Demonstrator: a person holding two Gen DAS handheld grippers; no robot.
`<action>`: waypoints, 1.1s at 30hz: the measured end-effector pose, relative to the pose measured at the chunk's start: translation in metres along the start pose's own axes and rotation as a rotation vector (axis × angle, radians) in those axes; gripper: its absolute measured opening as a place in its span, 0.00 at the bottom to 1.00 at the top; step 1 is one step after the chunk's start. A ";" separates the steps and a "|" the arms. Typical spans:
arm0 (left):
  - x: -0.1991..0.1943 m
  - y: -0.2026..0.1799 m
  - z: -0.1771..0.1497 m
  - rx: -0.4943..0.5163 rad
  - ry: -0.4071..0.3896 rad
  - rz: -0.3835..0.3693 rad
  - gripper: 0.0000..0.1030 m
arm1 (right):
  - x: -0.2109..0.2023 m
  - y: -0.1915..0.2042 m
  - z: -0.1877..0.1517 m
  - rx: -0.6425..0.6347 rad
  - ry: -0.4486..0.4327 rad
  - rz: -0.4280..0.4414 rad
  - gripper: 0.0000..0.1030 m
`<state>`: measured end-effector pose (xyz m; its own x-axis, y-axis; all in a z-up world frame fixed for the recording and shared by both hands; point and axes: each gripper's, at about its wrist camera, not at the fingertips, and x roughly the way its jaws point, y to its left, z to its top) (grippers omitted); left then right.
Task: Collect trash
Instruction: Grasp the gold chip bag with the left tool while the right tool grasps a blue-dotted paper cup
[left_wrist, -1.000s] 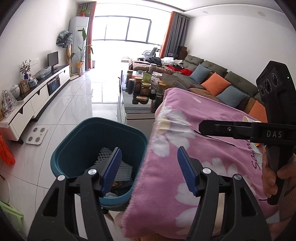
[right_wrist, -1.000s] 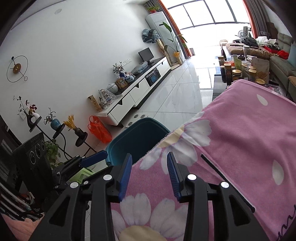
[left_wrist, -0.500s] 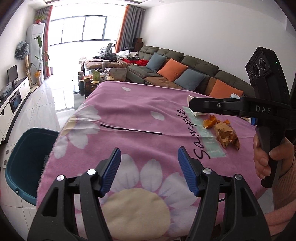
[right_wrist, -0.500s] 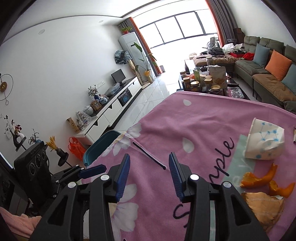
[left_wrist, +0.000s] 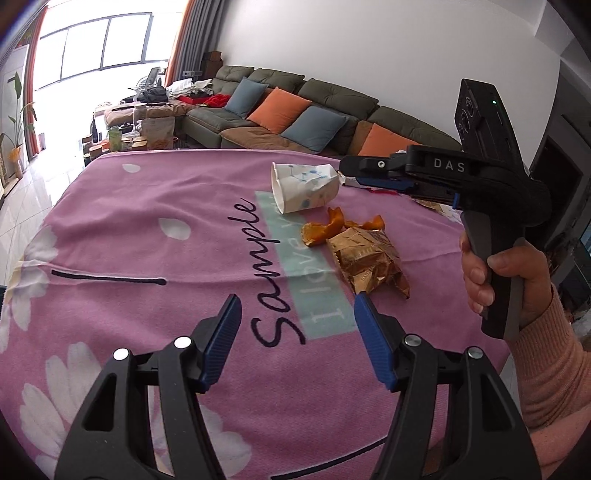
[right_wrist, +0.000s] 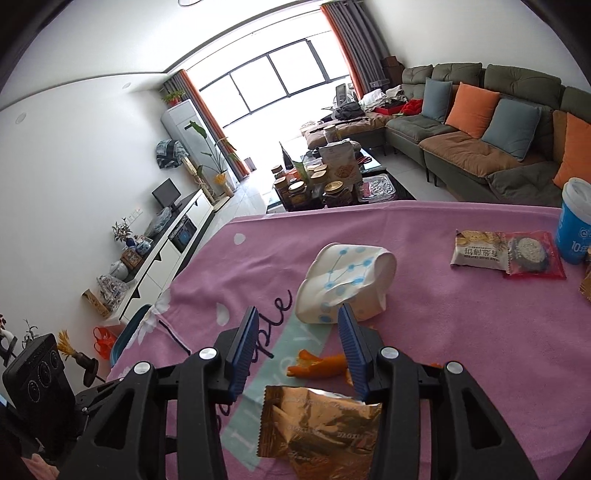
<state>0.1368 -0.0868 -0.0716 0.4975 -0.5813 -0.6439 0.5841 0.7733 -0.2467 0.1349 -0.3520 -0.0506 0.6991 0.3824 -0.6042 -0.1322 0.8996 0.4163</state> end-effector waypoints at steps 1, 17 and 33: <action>0.004 -0.003 0.002 0.003 0.007 -0.012 0.60 | 0.002 -0.005 0.002 0.006 -0.003 -0.009 0.47; 0.061 -0.021 0.027 -0.022 0.113 -0.102 0.51 | 0.044 -0.044 0.017 0.074 0.050 -0.031 0.48; 0.098 -0.025 0.036 -0.056 0.207 -0.202 0.44 | 0.056 -0.054 0.022 0.115 0.071 -0.014 0.22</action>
<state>0.1939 -0.1723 -0.1029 0.2297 -0.6656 -0.7101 0.6188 0.6630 -0.4213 0.1960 -0.3836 -0.0919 0.6483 0.3878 -0.6553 -0.0384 0.8761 0.4805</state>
